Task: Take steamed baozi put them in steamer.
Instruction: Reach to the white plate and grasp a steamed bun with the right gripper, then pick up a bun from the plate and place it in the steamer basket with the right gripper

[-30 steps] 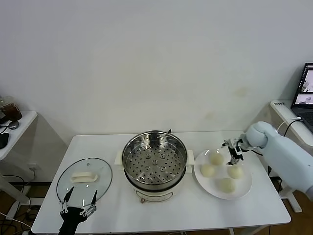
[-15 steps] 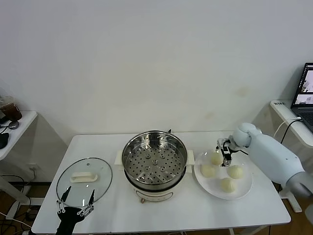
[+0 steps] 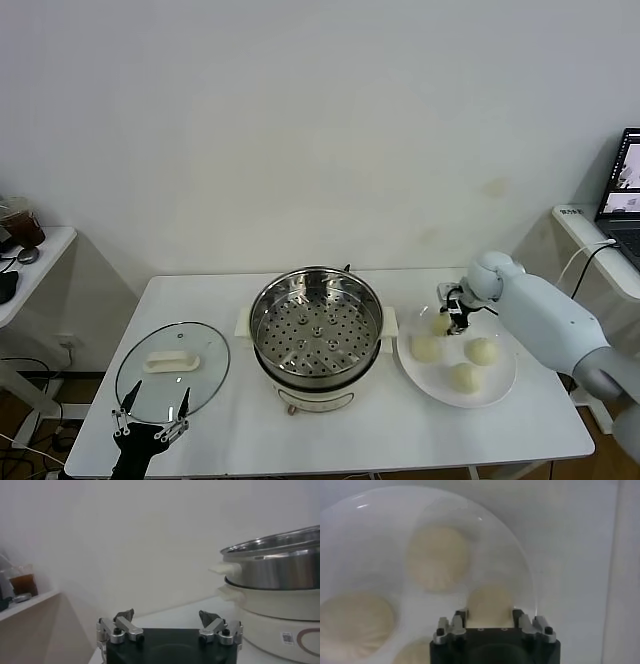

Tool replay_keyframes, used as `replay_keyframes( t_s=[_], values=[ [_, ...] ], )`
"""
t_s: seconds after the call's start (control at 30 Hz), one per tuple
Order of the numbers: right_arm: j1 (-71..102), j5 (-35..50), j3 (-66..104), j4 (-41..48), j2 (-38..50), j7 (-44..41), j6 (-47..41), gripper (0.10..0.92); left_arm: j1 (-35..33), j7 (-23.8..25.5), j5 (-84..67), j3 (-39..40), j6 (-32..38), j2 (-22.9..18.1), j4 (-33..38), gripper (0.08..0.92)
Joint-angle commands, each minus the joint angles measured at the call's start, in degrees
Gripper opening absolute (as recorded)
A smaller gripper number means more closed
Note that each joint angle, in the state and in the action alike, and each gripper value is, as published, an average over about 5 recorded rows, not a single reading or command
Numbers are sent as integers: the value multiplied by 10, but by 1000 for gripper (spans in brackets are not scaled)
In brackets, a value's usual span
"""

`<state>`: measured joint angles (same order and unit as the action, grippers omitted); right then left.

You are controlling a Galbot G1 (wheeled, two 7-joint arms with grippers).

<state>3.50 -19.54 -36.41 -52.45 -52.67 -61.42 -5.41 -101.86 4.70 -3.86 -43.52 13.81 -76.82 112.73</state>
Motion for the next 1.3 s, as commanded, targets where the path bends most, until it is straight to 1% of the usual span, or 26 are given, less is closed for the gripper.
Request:
replay_keyframes(
  t_s=[0.03,0.3,0.4,0.5,0.7,0.9,1.0,1.1,1.3],
  values=[
    [-11,16,-8,-14,12,-6,-1,460,0,0,0,0,0,0,0,823],
    [-101,86,-49,-103,76,-24,13,450,-1,0,-1,-3,0,3,5,823],
    [-170,127,-83,-132,93,-35,25,452,-1,1,-2,-3,-1,6,7,823],
    [-250,187,-133,-154,92,-46,41,456,2,1,-3,-2,-1,9,9,823],
    [-389,294,-236,-183,40,-65,90,458,12,2,-12,-1,-2,19,9,823],
    [-428,361,-308,-208,-52,-49,137,458,19,3,-20,-4,-1,26,9,823],
    [-423,360,-327,-207,-109,-41,164,459,20,4,-22,-6,0,26,9,823],
    [-408,342,-344,-196,-154,-36,206,463,21,4,-23,-8,1,25,8,823],
    [-352,247,-354,-158,-210,-25,301,467,23,3,-24,-16,1,21,12,823]
  ],
)
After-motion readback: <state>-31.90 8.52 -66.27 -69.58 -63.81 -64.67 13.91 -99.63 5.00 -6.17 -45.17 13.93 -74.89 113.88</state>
